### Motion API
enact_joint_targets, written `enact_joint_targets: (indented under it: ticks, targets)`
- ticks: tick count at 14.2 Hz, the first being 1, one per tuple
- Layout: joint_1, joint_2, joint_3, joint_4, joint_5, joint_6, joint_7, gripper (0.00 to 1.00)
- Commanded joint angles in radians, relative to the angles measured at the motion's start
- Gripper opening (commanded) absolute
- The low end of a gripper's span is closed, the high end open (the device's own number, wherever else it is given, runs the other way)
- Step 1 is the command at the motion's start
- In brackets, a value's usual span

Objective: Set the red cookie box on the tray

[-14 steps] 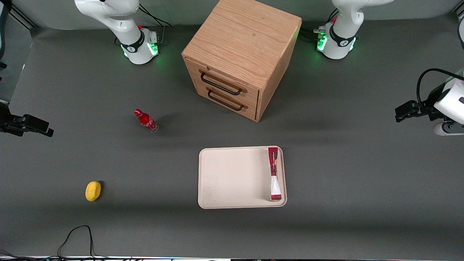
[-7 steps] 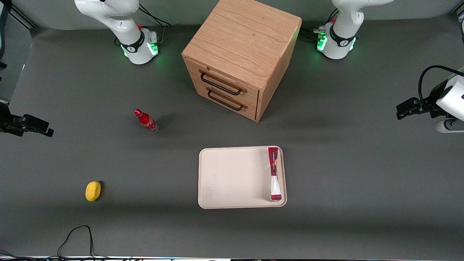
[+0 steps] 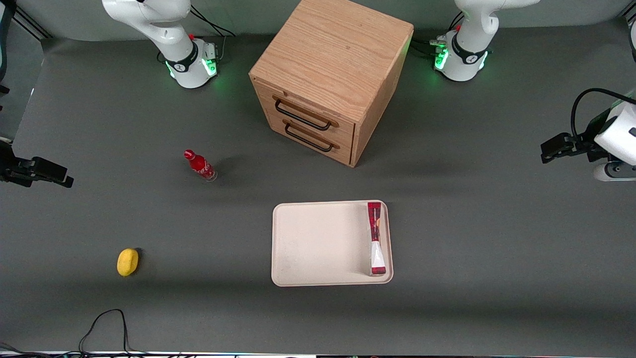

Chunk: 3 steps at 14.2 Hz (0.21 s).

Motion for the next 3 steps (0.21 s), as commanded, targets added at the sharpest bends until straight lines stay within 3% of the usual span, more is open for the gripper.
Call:
enact_joint_targets:
  ticks: [1, 3]
  targets:
    - [-0.005, -0.014, 0.008, 0.009, -0.012, -0.034, 0.020, 1.00]
    - [-0.007, -0.014, 0.008, 0.009, -0.012, -0.034, 0.020, 1.00]
